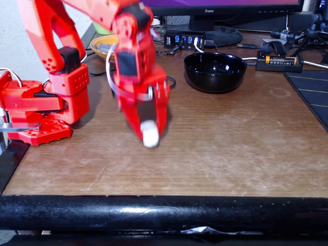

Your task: Ramasse la gomme et mets-la dans le bol.

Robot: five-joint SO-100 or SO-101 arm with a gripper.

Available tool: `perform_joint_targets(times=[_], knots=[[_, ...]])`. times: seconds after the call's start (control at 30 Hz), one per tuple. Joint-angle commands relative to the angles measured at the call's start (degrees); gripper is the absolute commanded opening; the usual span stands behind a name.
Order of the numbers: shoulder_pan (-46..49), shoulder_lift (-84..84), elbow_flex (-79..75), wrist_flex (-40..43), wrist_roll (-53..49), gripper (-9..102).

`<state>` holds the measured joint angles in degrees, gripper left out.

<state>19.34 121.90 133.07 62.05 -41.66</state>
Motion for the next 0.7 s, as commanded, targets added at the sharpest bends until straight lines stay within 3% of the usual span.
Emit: perform_joint_targets(times=[0.0,0.23,0.53,0.67], knots=[[-12.22,15.21,-3.52,9.67,6.86,-6],[-26.1,19.42,-12.74,18.19,15.64,-6],[-39.64,9.4,-16.0,8.96,22.24,-6],[-41.4,-0.79,-26.63,9.84,23.82,-6]])
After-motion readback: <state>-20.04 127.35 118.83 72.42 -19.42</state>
